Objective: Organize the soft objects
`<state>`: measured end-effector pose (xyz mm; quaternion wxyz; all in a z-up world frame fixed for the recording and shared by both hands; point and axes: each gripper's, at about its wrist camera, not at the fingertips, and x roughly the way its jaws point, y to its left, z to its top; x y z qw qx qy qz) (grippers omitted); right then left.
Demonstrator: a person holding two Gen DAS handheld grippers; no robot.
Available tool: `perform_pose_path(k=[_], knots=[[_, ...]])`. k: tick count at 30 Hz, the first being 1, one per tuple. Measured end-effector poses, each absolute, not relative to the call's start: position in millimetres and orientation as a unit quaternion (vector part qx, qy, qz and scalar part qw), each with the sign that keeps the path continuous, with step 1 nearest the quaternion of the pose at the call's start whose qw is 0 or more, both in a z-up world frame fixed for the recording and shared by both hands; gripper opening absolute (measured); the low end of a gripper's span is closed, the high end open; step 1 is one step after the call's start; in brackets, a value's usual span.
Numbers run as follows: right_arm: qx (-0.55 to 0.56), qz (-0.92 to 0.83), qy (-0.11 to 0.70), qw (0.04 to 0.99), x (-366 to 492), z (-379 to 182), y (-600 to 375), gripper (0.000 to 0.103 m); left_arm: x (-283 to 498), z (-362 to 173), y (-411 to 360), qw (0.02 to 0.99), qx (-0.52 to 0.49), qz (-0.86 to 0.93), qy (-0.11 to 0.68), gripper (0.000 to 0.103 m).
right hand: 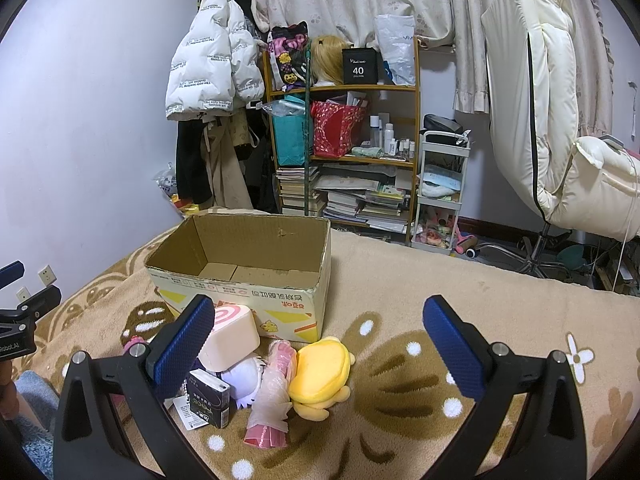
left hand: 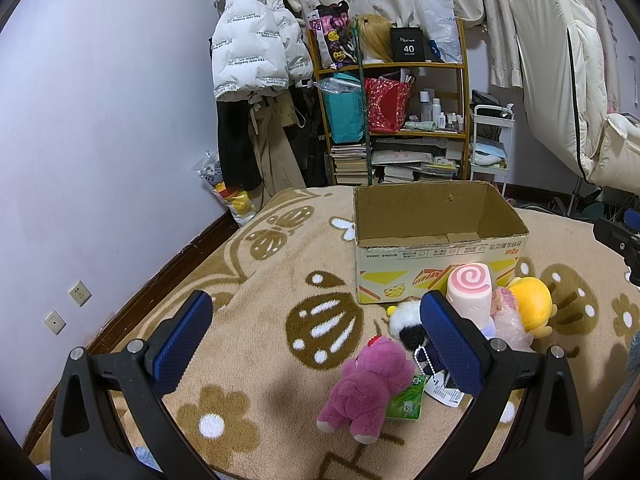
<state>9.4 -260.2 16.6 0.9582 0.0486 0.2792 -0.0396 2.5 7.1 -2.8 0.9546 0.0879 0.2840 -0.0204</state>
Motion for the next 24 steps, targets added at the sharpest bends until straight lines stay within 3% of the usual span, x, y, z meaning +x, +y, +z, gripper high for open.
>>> perform_pose_path(k=[13,24], knots=[[0.049,-0.04,0.281,0.958,10.9,11.6,-258.3,0.103,9.5,-13.6,5.9,0.948,0.088,-0.021,0.305,0.102],[0.074,-0.031,0.3,0.951,17.6,-2.8,-267.6,0.103,45.3,-23.8,14.9,0.925,0.063,-0.018,0.373,0.102]])
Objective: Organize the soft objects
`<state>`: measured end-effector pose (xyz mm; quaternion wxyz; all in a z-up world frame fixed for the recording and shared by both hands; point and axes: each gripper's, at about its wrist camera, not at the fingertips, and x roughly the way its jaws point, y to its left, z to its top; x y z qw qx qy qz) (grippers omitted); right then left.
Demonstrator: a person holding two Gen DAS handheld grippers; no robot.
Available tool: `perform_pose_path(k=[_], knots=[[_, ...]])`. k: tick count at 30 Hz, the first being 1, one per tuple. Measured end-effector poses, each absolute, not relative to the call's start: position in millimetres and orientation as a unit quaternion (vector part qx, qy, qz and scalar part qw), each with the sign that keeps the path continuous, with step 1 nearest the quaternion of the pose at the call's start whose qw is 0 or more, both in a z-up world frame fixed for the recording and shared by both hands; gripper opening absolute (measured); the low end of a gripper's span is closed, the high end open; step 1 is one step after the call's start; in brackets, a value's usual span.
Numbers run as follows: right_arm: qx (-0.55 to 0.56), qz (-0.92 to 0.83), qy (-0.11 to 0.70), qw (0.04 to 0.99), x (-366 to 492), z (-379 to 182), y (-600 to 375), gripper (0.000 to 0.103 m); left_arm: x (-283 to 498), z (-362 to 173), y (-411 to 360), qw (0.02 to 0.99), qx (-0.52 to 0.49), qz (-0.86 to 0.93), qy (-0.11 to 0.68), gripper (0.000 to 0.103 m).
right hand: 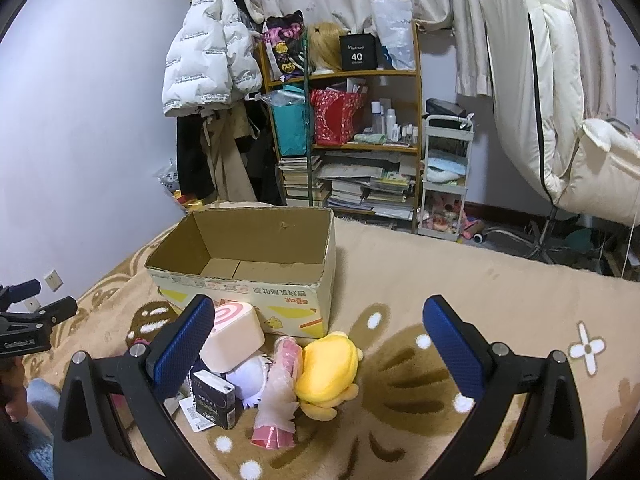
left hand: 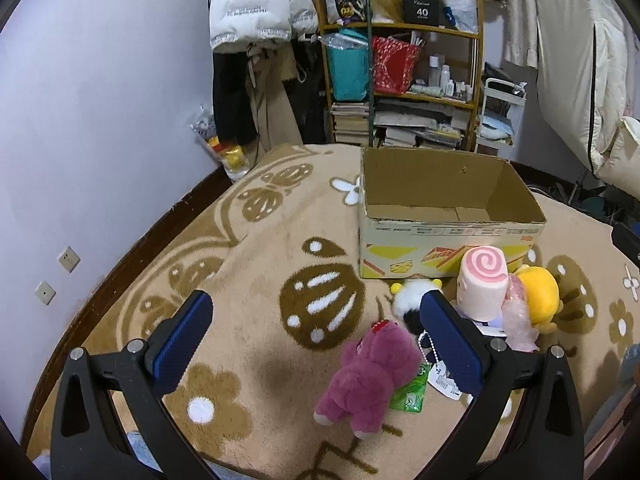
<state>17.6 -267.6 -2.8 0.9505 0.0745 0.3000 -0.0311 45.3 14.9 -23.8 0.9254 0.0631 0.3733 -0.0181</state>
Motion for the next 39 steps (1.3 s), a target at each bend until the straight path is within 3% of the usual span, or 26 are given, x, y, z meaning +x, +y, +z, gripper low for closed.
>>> perform_pose_path(k=[25,28,33,39], knots=[[0.117,-0.036,0.422,0.898,96.2,-65.4,-289.9,0.103,99.6,-97.8,-4.4,0.849,0.073,-0.063,0.52,0.102],[0.124,-0.041,0.44,0.888,102.3,-76.4,-293.1,0.097,99.4,-104.7,-8.0,0.842,0.084,-0.067,0.529,0.102],[0.13,-0.047,0.475,0.869,106.9,-94.5,-296.5,0.079,101.5,-116.8,-10.3,0.827,0.087,-0.074,0.551,0.102],[0.129,-0.038,0.51,0.85,110.2,-112.5,-295.3,0.076,103.6,-129.3,-9.6,0.811,0.086,-0.078,0.573,0.102]])
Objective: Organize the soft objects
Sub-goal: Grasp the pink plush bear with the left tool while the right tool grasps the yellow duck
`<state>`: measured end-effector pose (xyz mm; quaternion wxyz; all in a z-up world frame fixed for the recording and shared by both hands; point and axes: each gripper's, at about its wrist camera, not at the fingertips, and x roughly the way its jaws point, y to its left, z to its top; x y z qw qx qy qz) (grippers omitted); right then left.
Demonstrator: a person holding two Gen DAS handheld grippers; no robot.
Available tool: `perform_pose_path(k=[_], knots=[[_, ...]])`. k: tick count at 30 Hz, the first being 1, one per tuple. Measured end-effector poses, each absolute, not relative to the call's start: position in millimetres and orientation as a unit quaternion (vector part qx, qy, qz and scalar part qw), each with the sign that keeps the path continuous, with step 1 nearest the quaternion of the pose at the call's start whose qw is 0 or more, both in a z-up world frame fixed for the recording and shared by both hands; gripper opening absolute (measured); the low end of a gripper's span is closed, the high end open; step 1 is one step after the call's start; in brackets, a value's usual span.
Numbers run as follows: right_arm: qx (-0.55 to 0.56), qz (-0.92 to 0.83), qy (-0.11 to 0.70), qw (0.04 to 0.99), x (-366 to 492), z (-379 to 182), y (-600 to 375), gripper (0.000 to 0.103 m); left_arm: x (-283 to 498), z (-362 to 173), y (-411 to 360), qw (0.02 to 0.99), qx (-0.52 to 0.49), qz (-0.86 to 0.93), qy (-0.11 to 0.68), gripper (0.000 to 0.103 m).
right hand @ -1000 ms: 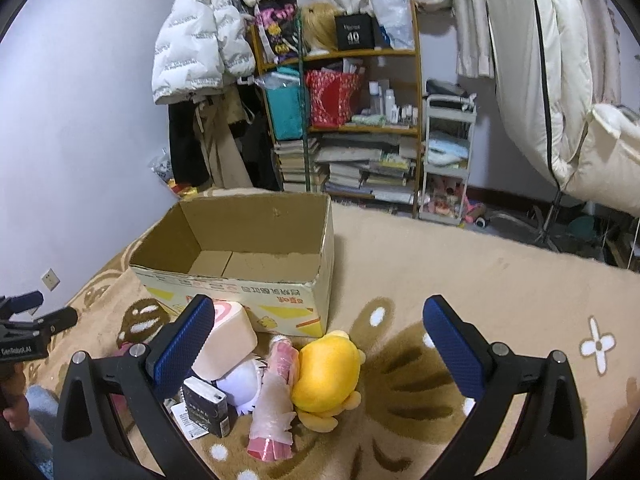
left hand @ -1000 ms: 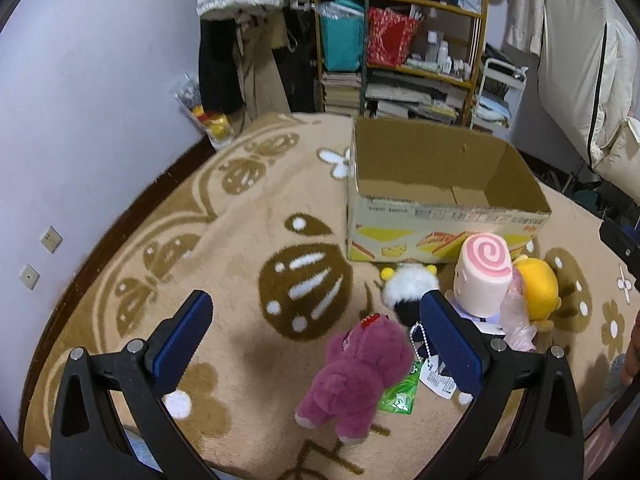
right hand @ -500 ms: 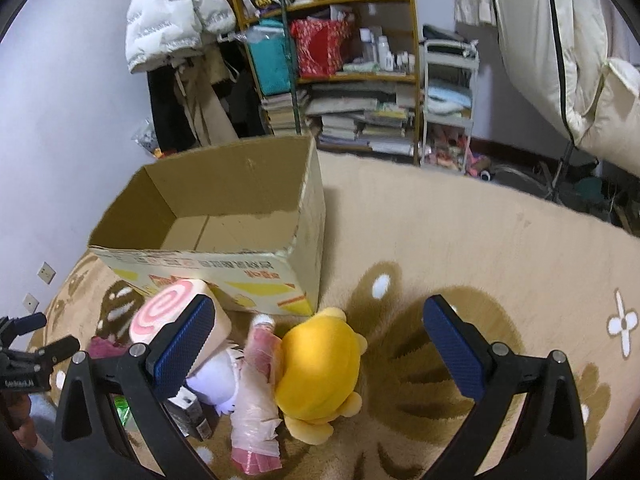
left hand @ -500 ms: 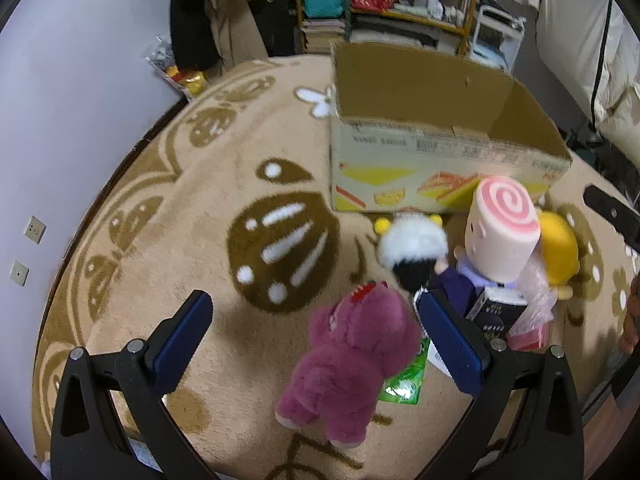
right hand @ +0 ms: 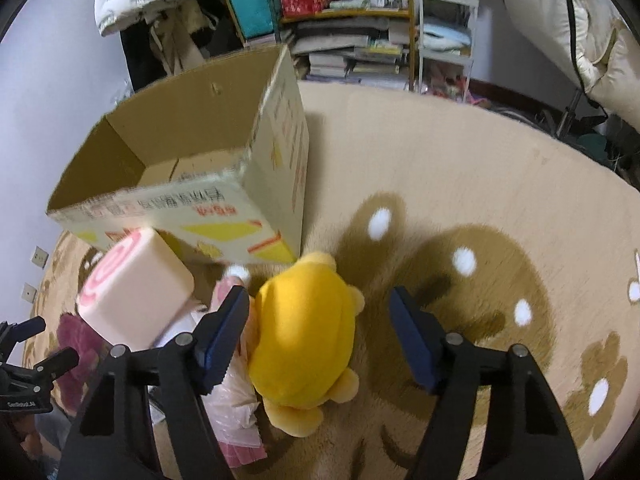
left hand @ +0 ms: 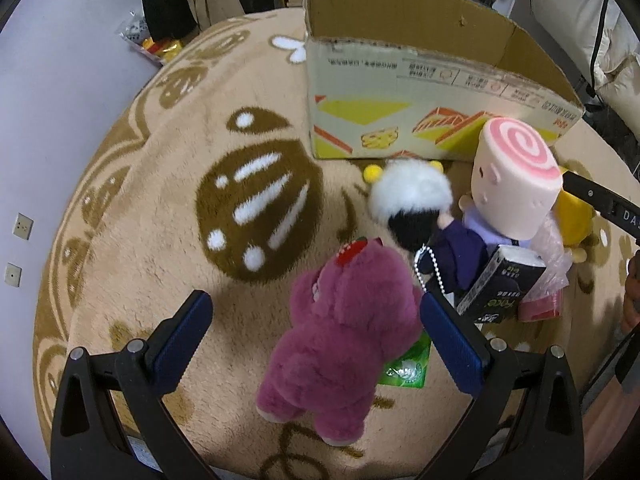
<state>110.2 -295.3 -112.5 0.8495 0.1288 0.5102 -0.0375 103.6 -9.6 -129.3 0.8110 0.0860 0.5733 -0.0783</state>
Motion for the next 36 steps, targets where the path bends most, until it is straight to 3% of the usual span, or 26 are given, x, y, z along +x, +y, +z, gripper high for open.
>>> perform_pose_path(k=[7,11,18,22,30,36], knots=[[0.131,-0.031,0.547,0.826,113.5,-132.9,-292.6,0.066,105.8,-139.5,-9.2,0.799,0.081,-0.083,0.59,0.1],[0.144,-0.009,0.55,0.822,113.5,-135.0,-290.5,0.047,105.9,-142.0,-4.6,0.793,0.052,-0.095,0.599,0.079],[0.14,0.005,0.548,0.824,113.0,-133.0,-280.8,0.04,105.5,-137.1,-1.3,0.805,0.034,-0.092,0.585,0.062],[0.126,0.001,0.537,0.834,107.0,-124.3,-276.2,0.039,104.2,-131.6,3.8,0.809,0.019,-0.09,0.58,0.044],[0.096,-0.001,0.523,0.847,97.0,-108.4,-266.5,0.038,102.5,-129.3,3.6,0.811,0.022,-0.088,0.578,0.041],[0.097,-0.003,0.515,0.852,92.8,-101.1,-269.0,0.038,101.6,-131.3,5.6,0.804,0.02,-0.081,0.589,0.047]])
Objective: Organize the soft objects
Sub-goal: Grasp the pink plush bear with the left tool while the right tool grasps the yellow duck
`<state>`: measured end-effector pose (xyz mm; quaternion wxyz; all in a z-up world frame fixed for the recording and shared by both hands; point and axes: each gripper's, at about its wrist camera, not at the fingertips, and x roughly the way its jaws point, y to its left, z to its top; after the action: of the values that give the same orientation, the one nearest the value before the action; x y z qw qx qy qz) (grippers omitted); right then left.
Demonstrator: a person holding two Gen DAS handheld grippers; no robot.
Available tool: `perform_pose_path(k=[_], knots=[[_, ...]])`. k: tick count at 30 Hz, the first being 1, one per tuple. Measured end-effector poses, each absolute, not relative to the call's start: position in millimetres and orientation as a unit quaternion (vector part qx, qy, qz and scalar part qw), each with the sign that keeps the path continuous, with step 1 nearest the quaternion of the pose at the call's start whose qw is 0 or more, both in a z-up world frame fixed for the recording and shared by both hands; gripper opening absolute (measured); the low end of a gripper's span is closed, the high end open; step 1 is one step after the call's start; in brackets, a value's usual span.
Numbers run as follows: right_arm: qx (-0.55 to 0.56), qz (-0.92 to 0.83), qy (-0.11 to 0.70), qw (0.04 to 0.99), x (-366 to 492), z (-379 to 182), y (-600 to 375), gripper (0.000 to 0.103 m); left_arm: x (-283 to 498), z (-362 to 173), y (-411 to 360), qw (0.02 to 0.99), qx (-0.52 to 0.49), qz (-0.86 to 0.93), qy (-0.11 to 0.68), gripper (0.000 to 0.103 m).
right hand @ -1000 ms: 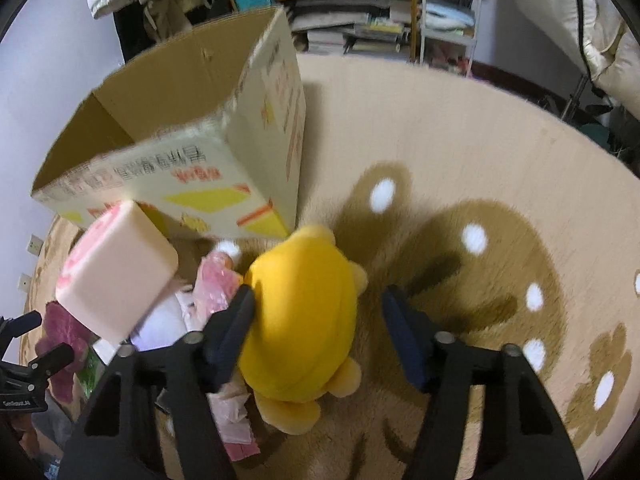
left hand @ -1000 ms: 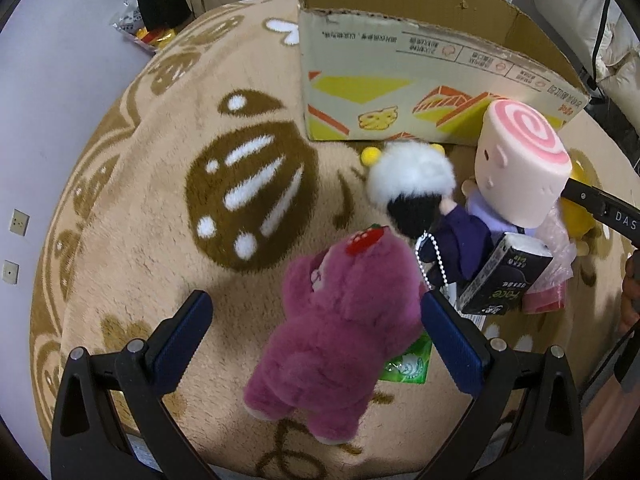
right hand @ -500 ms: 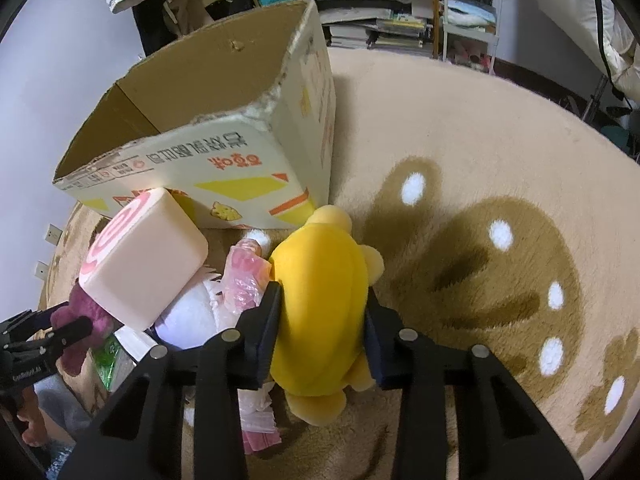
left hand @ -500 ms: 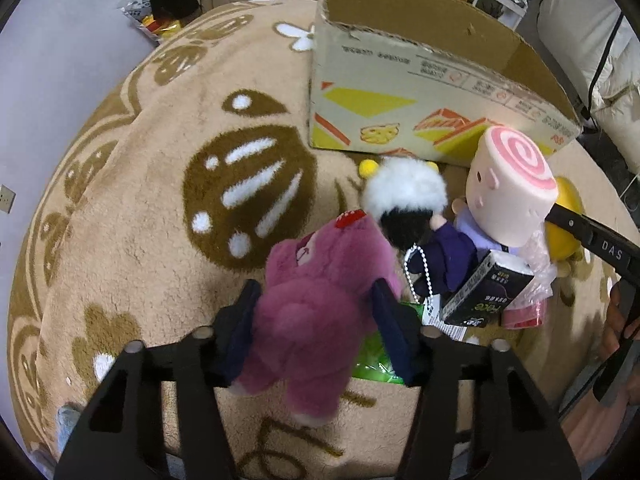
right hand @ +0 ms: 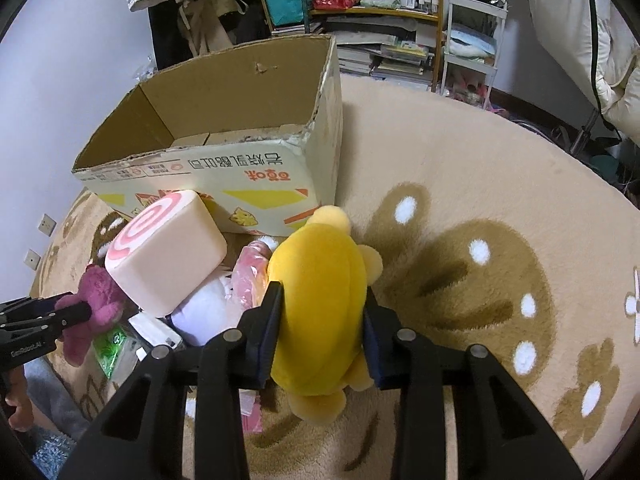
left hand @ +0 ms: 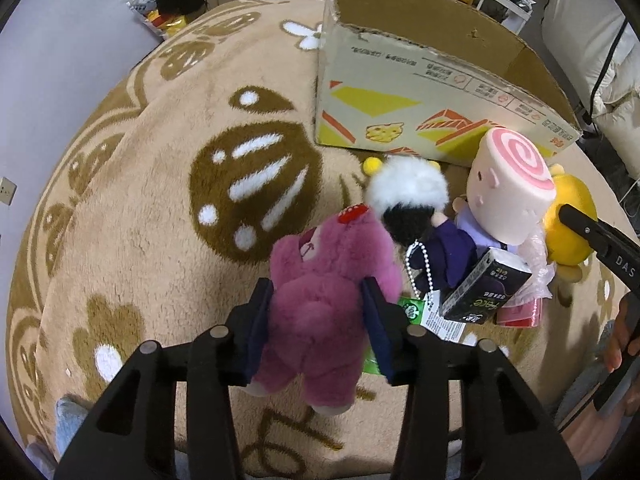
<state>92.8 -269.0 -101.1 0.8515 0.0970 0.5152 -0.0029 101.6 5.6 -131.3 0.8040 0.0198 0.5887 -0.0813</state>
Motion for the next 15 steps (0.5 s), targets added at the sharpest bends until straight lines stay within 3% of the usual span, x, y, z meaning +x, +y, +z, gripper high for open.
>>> perform_pose_path(k=[5,9,11,13,15], knots=[[0.097,-0.008,0.511,0.854,89.7,-97.6,-269.5,0.038,102.4,-133.4,6.4,0.802,0.03,-0.07,0.592,0.059],[0.101,-0.008,0.503,0.858,86.3,-92.3,-272.6,0.038,100.2,-135.4,1.7,0.797,0.042,-0.077,0.598,0.06],[0.102,-0.008,0.499,0.861,84.1,-89.5,-273.7,0.038,97.7,-138.0,-2.6,0.791,0.05,-0.083,0.605,0.059],[0.104,-0.008,0.493,0.864,82.0,-85.4,-274.4,0.038,94.1,-145.6,-8.2,0.781,0.072,-0.08,0.615,0.048],[0.108,-0.007,0.486,0.867,79.8,-81.5,-274.9,0.038,93.0,-148.6,-9.8,0.779,0.079,-0.079,0.617,0.047]])
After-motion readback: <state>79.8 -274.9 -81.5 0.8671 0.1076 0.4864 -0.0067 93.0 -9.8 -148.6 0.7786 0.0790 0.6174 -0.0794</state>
